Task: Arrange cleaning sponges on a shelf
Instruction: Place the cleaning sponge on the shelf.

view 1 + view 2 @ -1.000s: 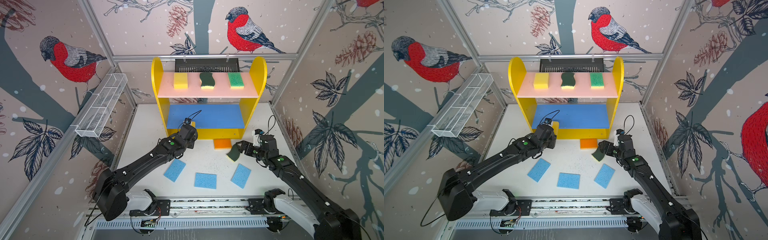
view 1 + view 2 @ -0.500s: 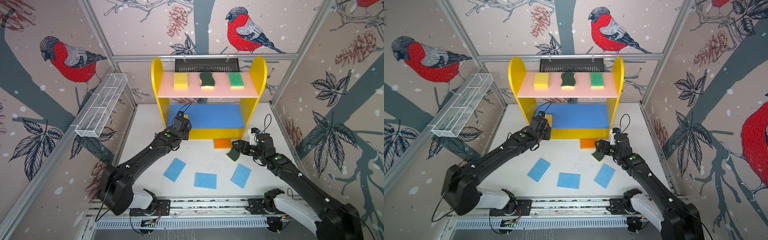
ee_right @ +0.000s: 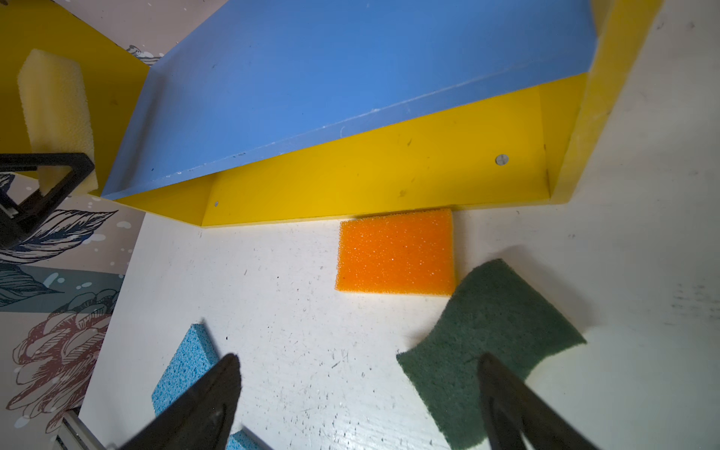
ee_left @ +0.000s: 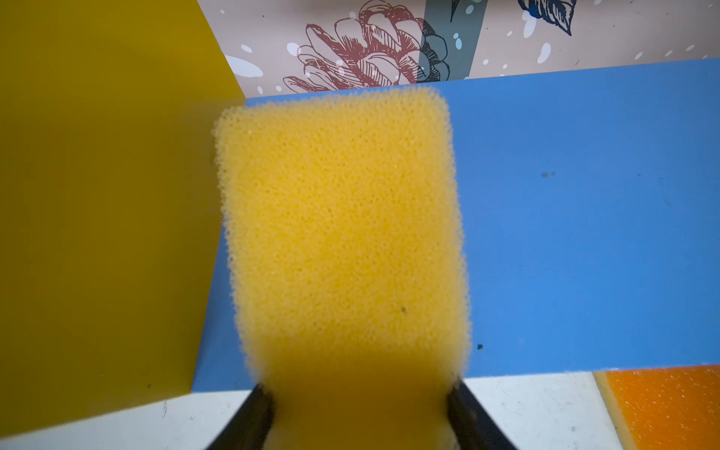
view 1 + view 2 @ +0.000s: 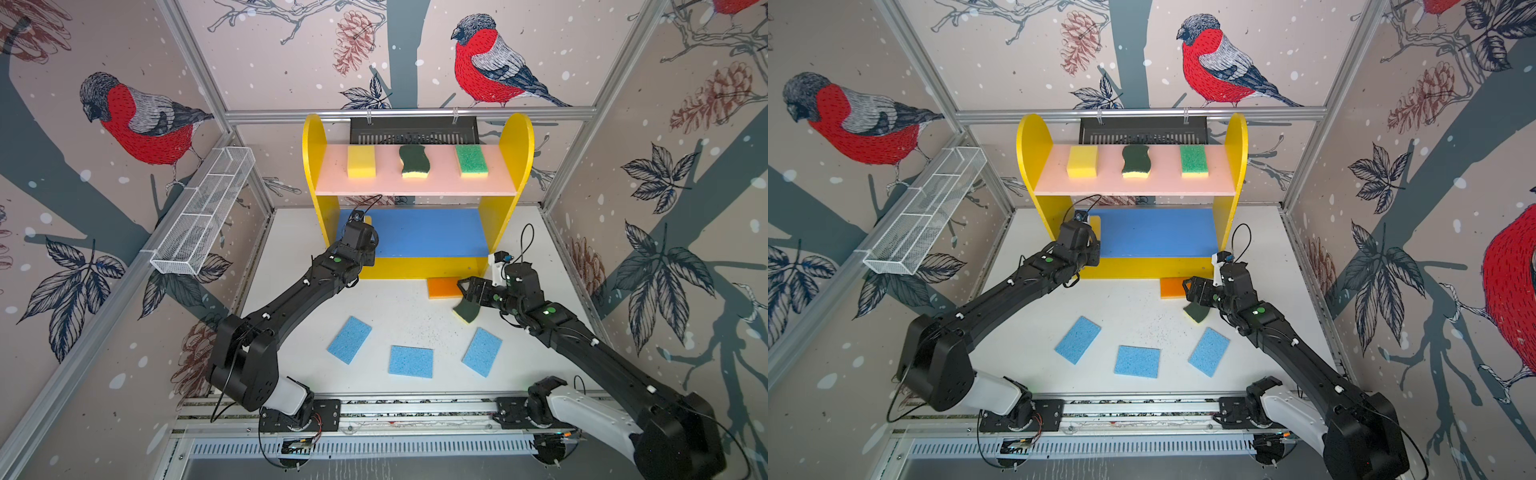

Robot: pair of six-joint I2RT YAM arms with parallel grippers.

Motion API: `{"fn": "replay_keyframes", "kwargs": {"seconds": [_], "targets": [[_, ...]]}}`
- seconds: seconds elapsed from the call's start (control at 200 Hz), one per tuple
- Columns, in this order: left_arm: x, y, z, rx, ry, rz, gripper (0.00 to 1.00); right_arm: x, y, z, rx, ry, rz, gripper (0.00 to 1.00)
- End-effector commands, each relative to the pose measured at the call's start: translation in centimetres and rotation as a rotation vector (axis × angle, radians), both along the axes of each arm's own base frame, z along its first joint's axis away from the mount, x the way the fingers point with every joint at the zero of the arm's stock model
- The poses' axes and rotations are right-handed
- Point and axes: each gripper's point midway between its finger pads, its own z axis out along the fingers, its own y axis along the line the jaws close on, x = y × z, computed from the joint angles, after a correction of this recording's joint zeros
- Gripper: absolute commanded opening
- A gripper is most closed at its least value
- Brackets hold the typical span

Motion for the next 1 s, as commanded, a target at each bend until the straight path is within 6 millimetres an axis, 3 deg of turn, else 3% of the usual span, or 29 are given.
{"fn": "replay_keyframes", "kwargs": {"seconds": [0.0, 0.2, 0.51, 0.996], "targets": [[1.4, -0.2, 1.0, 0.002, -0.058, 0.004, 0.55, 0.7, 0.4, 0.9, 0.02, -0.034, -0.009, 0.94], [2.8, 0.2, 0.7, 0.018, -0.09, 0.029, 0.55, 0.6, 0.9, 1.1, 0.022, -0.043, 0.001, 0.94], [4.1, -0.9, -0.1, -0.015, -0.09, 0.007, 0.55, 1.0, 0.9, 0.6, 0.003, -0.029, -0.001, 0.94], [5.0, -1.0, -0.9, -0.021, -0.063, 0.031, 0.55, 1.0, 1.2, 0.4, 0.002, -0.018, 0.003, 0.94]]}}
